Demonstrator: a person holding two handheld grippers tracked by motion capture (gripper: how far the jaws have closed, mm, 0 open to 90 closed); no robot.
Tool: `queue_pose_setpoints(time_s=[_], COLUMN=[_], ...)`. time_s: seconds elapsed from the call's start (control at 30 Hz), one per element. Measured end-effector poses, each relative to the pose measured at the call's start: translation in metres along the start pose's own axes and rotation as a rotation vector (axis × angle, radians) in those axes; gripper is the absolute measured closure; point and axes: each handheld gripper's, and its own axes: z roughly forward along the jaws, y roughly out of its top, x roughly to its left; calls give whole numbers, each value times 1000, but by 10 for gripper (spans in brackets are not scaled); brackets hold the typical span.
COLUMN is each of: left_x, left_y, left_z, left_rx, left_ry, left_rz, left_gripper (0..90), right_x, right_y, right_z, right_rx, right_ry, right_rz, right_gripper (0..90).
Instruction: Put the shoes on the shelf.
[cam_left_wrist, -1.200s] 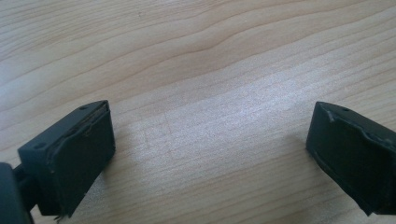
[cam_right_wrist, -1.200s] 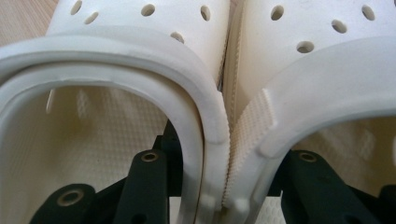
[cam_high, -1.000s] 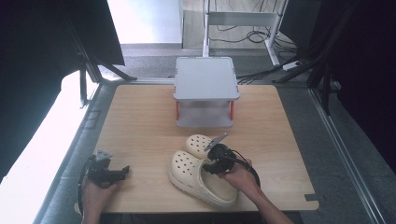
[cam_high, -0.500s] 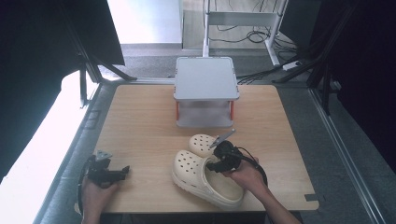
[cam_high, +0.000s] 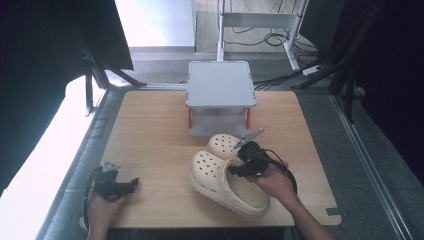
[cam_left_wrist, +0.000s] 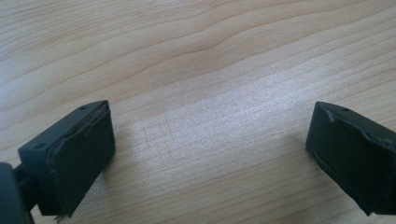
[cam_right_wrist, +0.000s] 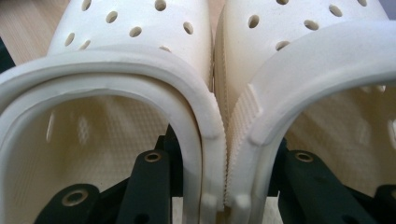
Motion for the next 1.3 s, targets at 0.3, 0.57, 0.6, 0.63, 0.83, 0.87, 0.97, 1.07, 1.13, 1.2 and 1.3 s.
queue_pose_setpoints(time_s=[0.3,0.57,0.6,0.63,0.83,0.87,0.97,1.07,1.13,1.2,1.3], left_x=[0,0,0,0,0,0,0,0,0,0,0], left_y=[0,0,0,0,0,0,0,0,0,0,0], left_z=[0,0,0,0,0,0,0,0,0,0,0], left_rx=[1,0,0,0,-3,-2,-2,0,0,4,3], left_ry=[-1,0,0,0,0,0,0,-1,-1,-5,-5], left_rz=[0,2,2,2,-1,-1,-1,-1,-1,0,-1], left_gripper=[10,10,10,10,10,10,10,10,10,10,10], right_x=[-4,-8,-9,-10,-17,-19,-27,-31,-36,-44,-50], right_y=[18,33,35,38,59,63,80,89,98,111,119], right_z=[-34,-56,-59,-62,-77,-79,-84,-86,-86,-84,-82], right_rx=[-18,-31,-33,-36,-56,-60,-68,-68,-68,-72,-74], right_ry=[-61,-60,-62,-68,-103,-105,-126,-147,-159,-164,-174], right_rz=[11,30,32,35,61,72,103,114,130,156,176], right_gripper=[656,656,656,656,657,657,657,657,657,657,657])
